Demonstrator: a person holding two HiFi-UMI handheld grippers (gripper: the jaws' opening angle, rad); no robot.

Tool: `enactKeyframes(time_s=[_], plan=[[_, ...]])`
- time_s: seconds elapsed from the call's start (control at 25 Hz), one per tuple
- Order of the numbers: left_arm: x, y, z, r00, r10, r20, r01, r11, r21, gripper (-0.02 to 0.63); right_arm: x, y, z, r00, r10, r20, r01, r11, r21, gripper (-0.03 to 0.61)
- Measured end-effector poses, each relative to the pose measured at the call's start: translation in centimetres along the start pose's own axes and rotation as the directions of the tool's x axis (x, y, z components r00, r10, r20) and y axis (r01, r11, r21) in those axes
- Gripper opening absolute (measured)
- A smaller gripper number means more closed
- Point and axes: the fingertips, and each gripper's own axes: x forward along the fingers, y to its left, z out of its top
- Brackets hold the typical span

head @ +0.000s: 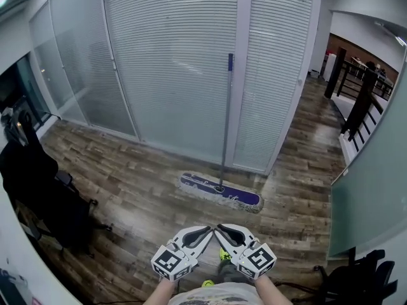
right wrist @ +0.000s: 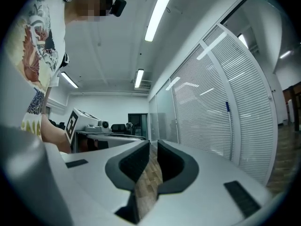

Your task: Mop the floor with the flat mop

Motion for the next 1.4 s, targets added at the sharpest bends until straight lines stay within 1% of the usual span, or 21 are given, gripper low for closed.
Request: enactKeyframes(time_s=[0.12, 0.2, 0.36, 0.52, 0.64, 0.76, 0.96, 1.08, 1.2, 1.4], plan=[[1.9, 2.5, 0.1, 1.000, 0.026, -0.012, -0.026, 1.000, -0.007, 0.043, 1.9, -2.7, 0.2, 1.000, 0.014, -0.001, -0.014, 1.000, 0.001, 0.038], [3.8, 4.2, 0.3, 0.999, 0.039, -0.019, -0.039, 0.999, -0.006, 0.043, 3.0, -5.0, 0.4, 1.000, 0.015, -0.005, -0.015, 1.000, -0.015, 0.038], [9.0, 7.4, 0.4, 0.998, 0.046, -0.044, -0.045, 0.999, 0.010, 0.044, 4.6, -10.8, 0.4, 1.000, 0.000, -0.021, -0.001, 0.999, -0.047, 0.038], [14.5, 10.5, 0.9, 0.997, 0.050, -0.066, -0.049, 0.999, 0.022, 0.044, 6.1, -16.7, 0.9, 0.997, 0.025, -0.067, -0.029, 0.998, -0.054, 0.035], [18.3, 12.6, 1.6, 0.996, 0.065, -0.056, -0.064, 0.998, 0.019, 0.043, 7.1, -21.0, 1.6, 0.994, 0.053, -0.091, -0.057, 0.997, -0.053, 0.031], [21.6, 14.7, 2.2, 0.995, 0.087, -0.046, -0.086, 0.996, 0.022, 0.044, 8.2, -24.8, 2.4, 0.995, 0.053, -0.088, -0.060, 0.995, -0.081, 0.032], [26.0, 18.0, 2.7, 0.992, 0.115, -0.042, -0.113, 0.993, 0.041, 0.044, 10.2, -30.0, 2.6, 0.992, 0.075, -0.104, -0.084, 0.993, -0.081, 0.032], [28.0, 19.1, 3.0, 0.993, 0.113, -0.044, -0.111, 0.993, 0.046, 0.044, 10.7, -32.3, 2.9, 0.990, 0.085, -0.108, -0.093, 0.994, -0.062, 0.032], [29.6, 20.2, 3.0, 0.994, 0.098, -0.056, -0.096, 0.994, 0.051, 0.044, 11.3, -34.3, 2.8, 0.993, 0.071, -0.099, -0.076, 0.996, -0.048, 0.032], [32.4, 22.4, 2.5, 0.994, 0.077, -0.072, -0.073, 0.995, 0.062, 0.044, 12.4, -38.5, 2.7, 0.997, 0.015, -0.077, -0.019, 0.998, -0.061, 0.035]])
